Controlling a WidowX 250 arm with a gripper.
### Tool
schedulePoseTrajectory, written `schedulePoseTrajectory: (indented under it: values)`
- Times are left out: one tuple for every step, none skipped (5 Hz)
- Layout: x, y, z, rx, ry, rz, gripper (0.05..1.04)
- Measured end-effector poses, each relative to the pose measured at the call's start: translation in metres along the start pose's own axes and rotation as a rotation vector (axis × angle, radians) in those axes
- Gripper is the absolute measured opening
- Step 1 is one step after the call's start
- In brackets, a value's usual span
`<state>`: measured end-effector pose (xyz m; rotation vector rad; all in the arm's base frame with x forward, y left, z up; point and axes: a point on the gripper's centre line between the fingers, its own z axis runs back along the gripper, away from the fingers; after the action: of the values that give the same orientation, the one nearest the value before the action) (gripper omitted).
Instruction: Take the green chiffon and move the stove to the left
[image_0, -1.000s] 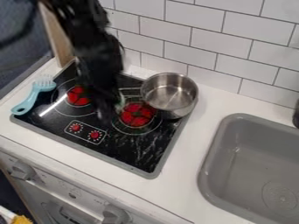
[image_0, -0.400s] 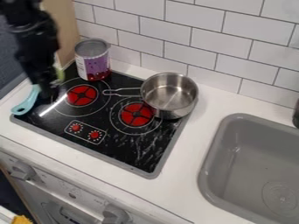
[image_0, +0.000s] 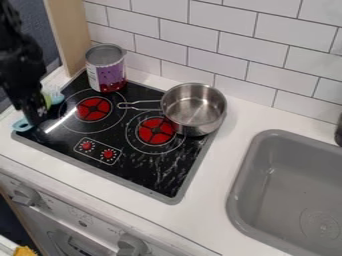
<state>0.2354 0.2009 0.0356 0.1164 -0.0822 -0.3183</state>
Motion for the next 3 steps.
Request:
schedulePoseTrajectory:
  values:
    - [-0.003, 0.002, -0.015, 0.010, 0.018, 0.004, 0.671]
    - [-0.001, 0.000, -0.026, 0.011, 0.037, -0.009, 0.671]
    - [0.001, -0.007, -0.028, 0.007, 0.040, -0.031, 0.741]
